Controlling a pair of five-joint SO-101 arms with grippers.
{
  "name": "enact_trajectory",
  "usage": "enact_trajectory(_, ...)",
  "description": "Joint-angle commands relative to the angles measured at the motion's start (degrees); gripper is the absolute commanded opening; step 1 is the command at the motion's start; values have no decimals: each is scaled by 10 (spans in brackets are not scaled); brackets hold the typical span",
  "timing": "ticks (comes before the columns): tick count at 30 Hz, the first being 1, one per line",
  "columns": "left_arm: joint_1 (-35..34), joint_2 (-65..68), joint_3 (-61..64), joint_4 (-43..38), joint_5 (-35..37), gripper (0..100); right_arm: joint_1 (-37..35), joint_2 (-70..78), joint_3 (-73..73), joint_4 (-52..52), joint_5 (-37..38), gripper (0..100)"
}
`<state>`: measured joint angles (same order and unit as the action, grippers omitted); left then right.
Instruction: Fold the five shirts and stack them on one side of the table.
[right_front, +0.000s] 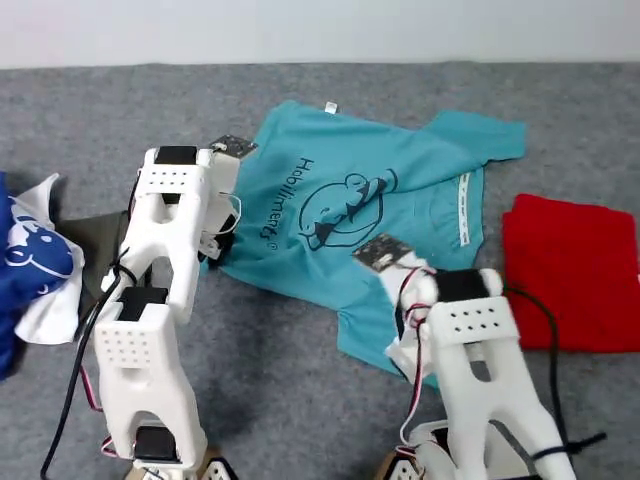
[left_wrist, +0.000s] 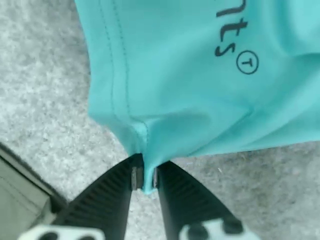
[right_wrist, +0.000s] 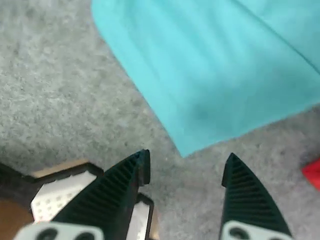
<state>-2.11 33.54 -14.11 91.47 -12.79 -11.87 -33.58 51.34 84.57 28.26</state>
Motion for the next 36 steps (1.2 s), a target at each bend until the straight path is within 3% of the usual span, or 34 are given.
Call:
enact_trajectory(1, -2, -39, -5, -8, 4, 5, -6, -15, 25, -51, -6, 246)
enact_trajectory(9, -2, -39, -6, -6, 4, 5, 41, -7, 46, -79, -2, 246)
enact_trajectory(29, -2, -44, -6, -4, 4, 5, 66, 275, -6, -204, -5, 243)
enact_trajectory(36, -2, -44, -7, -4, 5, 5, 77, 339, -49, -189, -3, 69)
